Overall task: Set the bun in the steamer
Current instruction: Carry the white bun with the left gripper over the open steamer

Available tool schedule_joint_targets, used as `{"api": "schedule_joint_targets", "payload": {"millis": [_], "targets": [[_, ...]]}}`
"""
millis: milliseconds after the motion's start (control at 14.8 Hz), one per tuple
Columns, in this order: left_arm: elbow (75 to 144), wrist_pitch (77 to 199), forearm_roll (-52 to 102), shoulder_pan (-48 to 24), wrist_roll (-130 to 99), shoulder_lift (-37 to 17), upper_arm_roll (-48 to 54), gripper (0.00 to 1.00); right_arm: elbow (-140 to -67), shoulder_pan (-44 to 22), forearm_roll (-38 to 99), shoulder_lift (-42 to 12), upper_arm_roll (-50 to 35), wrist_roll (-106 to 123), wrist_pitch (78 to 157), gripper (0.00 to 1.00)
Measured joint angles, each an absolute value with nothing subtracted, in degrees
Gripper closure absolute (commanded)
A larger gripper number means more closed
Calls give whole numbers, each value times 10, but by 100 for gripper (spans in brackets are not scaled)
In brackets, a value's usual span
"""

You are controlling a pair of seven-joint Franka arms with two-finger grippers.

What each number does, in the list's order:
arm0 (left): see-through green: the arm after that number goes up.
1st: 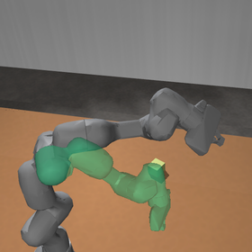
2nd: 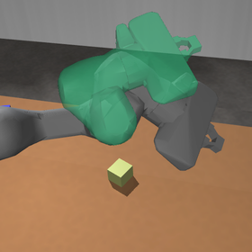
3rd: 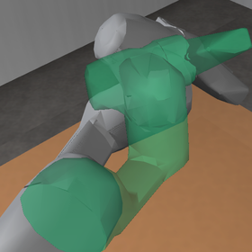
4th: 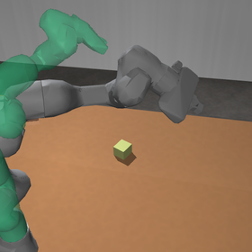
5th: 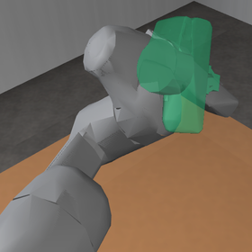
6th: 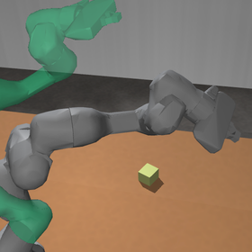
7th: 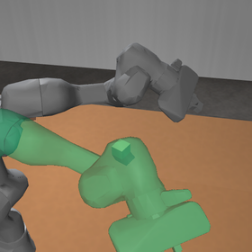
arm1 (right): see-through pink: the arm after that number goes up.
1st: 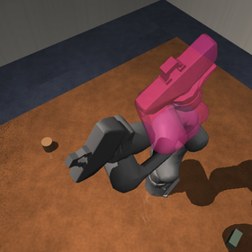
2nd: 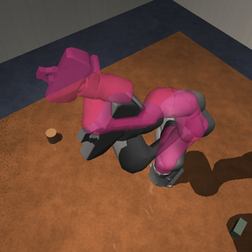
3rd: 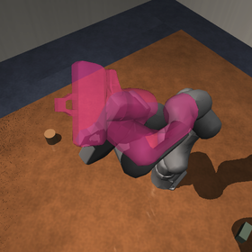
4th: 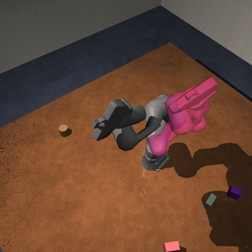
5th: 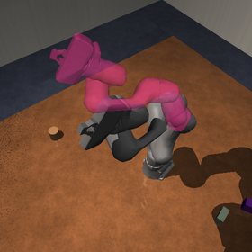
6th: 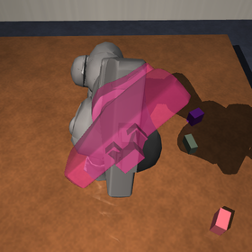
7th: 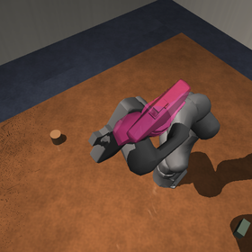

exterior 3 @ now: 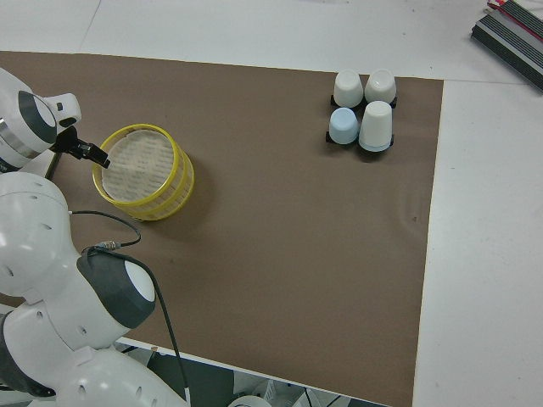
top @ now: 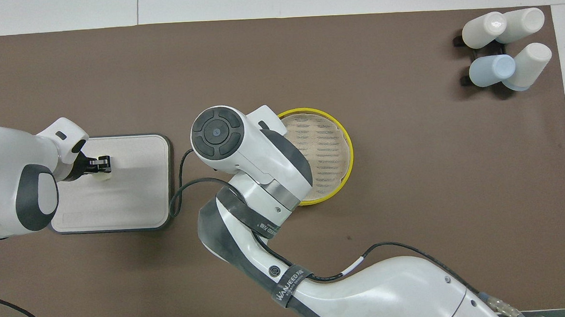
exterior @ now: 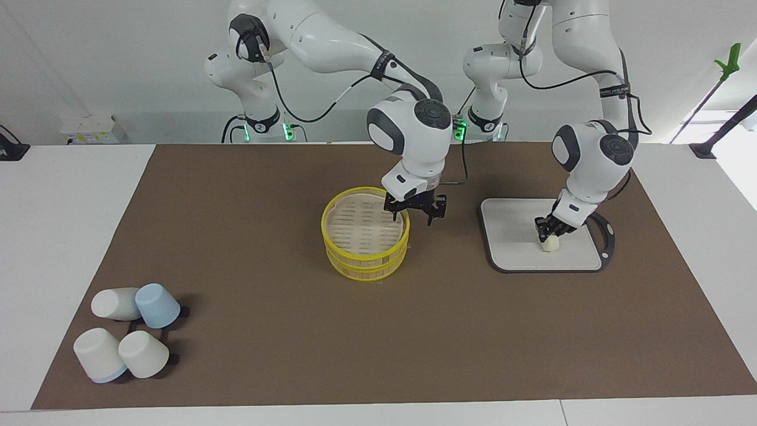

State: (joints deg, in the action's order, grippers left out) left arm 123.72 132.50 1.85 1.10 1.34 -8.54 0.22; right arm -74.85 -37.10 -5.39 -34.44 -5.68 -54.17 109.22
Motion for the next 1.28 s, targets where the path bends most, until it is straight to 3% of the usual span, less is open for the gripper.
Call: {"api": "schedule_joint_targets", "payload": {"millis": [67, 202, 269, 337, 943, 1280], "targets": [[1215, 1293, 21, 11, 13, -84, 3, 69, -750, -370, -54, -344, -56, -541, 1094, 20], [1166, 1224, 22, 11, 11, -80, 6, 69, -752, -369, -53, -345, -56, -541, 1095, 59], [1143, 1192, 22, 11, 8, -77, 8, 69, -753, -368, -46, -345, -56, -541, 1096, 85], [1124, 1166, 22, 10, 4, -72, 9, 69, -754, -368, -33, -345, -56, -541, 1101, 100], [1032, 1054, 29, -57, -113, -32, 19, 68, -740, -332, -15, -342, -55, -513, 1097, 100], [988, 1050, 47, -152, -225, -41, 23, 68, -723, -262, -14, -309, -55, -420, 1071, 100]]}}
